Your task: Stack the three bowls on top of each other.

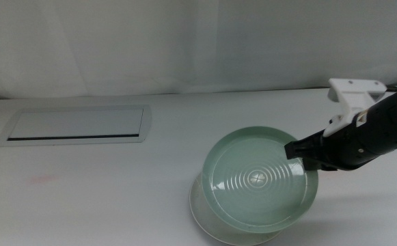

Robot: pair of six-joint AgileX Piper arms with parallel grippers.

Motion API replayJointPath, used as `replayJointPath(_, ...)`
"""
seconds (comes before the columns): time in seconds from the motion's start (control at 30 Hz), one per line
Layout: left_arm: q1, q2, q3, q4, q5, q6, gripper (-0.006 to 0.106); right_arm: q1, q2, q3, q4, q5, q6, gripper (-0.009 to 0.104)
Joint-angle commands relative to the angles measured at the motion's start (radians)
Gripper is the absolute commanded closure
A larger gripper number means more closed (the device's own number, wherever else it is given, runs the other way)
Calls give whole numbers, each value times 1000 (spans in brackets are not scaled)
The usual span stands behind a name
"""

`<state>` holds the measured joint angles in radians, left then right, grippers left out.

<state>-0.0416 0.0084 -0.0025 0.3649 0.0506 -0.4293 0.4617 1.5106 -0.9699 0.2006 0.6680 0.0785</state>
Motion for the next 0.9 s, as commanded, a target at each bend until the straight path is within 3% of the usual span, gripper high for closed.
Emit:
replayJointPath(0.0,2,-41,39,-7,-10,-6,103,7,41,5,10,-50,5,98)
replayJointPath(0.4,2,-41,39,-7,-10,-6,103,9,200,5,68,-110,1,98)
replayJointPath(0.8,2,-41,39,-7,-10,-6,103,60,220,5,68,-159,1,98)
replayJointPath(0.87,2,-41,39,-7,-10,-6,103,60,218,5,66,-159,-6,78)
